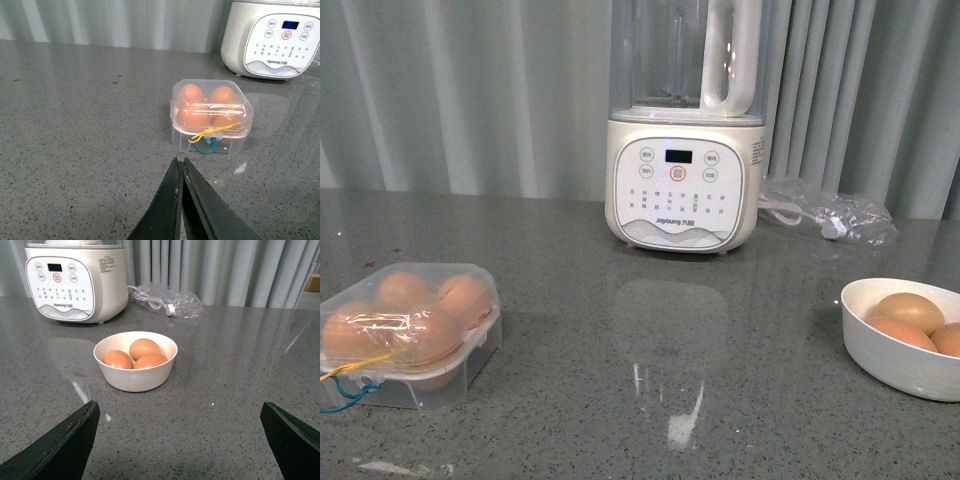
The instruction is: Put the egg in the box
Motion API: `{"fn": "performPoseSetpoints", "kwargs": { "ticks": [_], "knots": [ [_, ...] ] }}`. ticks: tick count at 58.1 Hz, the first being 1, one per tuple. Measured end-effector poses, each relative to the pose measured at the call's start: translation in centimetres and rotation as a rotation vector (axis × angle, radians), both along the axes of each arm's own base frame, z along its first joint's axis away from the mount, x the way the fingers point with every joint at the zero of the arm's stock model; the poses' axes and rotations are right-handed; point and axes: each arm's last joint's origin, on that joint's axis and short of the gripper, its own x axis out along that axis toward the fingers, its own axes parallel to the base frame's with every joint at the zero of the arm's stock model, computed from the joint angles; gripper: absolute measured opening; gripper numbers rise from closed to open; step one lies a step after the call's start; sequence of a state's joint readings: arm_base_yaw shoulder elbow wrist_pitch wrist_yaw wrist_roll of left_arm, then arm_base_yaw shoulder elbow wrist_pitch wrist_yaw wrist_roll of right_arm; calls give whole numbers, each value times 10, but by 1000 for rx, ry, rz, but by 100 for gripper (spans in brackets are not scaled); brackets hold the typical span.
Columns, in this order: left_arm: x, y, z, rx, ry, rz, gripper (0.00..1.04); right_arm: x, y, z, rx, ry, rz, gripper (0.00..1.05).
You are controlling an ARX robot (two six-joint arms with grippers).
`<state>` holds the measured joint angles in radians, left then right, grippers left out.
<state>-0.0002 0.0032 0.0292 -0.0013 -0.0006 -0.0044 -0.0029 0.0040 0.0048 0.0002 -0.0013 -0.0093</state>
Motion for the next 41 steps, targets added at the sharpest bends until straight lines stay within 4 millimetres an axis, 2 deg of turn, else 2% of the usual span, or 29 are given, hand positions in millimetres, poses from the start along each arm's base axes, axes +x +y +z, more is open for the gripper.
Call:
{"fn": "performPoseSetpoints", "kwargs": {
  "ticks": [5, 37, 39, 41],
  "knots": [
    [0, 0, 0, -1, 0, 0, 5, 0, 0, 0, 0, 0, 0, 98],
    [0, 0, 0, 0, 0, 0, 95, 0, 0, 0, 0, 0, 0, 98],
    [0, 0, 0, 0, 0, 0, 99, 0, 0, 0, 0, 0, 0, 98],
    [0, 0, 0, 1, 0, 0, 99, 0, 0, 0, 0, 0, 0, 98]
  ]
}}
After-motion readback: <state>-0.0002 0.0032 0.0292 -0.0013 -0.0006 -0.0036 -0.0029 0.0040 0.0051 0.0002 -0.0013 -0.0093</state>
